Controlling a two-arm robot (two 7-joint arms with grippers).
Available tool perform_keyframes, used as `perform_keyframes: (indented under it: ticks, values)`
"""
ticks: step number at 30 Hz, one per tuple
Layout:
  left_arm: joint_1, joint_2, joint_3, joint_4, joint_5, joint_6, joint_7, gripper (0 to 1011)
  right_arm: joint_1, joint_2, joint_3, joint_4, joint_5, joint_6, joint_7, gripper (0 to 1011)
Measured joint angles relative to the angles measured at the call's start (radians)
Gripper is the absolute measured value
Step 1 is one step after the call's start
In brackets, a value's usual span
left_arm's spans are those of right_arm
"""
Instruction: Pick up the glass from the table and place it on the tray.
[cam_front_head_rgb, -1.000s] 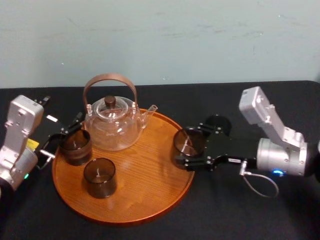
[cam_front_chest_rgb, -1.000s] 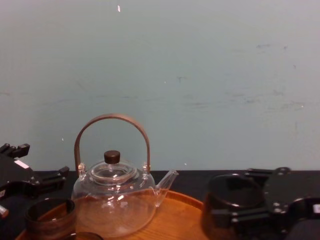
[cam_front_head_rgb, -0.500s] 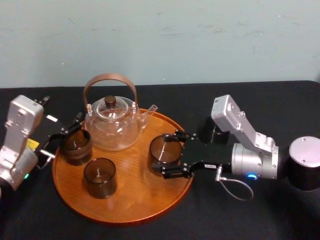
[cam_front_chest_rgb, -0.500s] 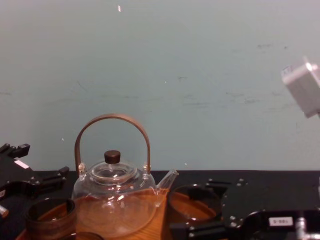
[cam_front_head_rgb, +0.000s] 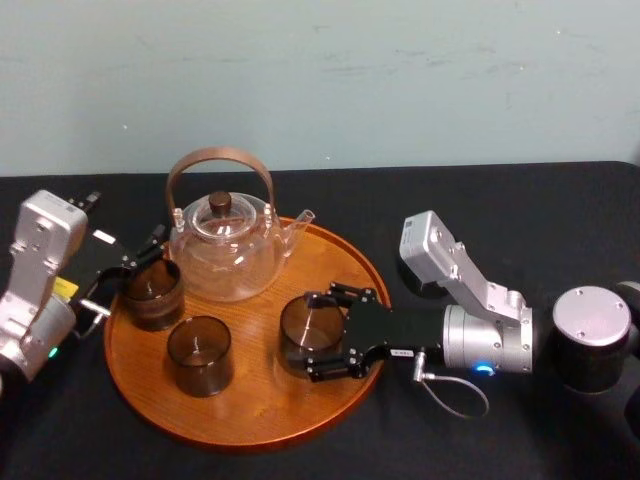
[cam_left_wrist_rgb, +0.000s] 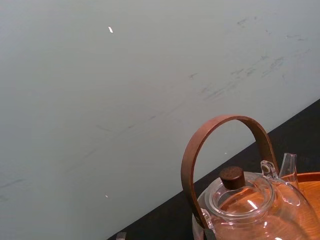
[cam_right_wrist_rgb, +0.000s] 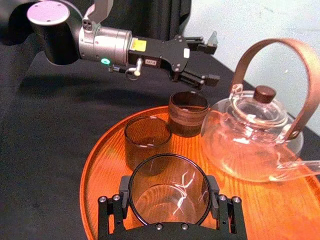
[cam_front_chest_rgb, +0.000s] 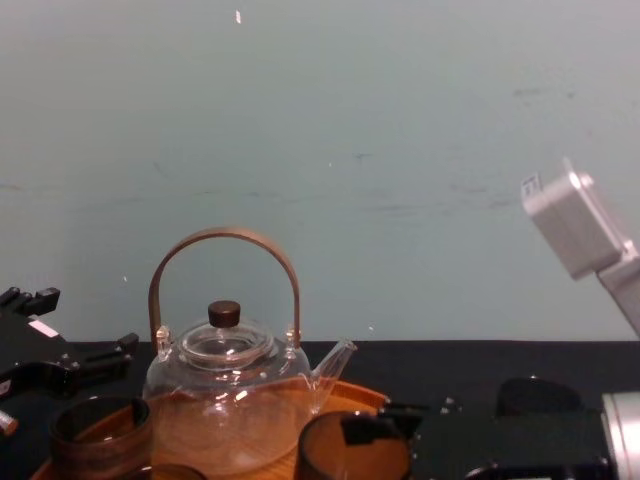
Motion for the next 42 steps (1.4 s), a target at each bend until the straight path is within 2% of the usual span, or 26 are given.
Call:
perform_keyframes:
  ticks: [18, 36, 42]
  values:
    - [0.0, 0.0, 0.0, 0.0, 0.0, 0.0, 0.0, 1001, 0.007, -0.027, -0.022, 0.078, 0.01, -0.006, 0.018, 908]
    - [0.0, 0.0, 0.0, 0.0, 0.0, 0.0, 0.0, 1001, 0.006, -0.031, -0.026, 0.086, 0.003, -0.006, 0.009, 908]
    - [0.0, 0.0, 0.0, 0.0, 0.0, 0.0, 0.0, 1002, 0.006, -0.03, -0.025, 0.086, 0.004, -0.007, 0.01, 995]
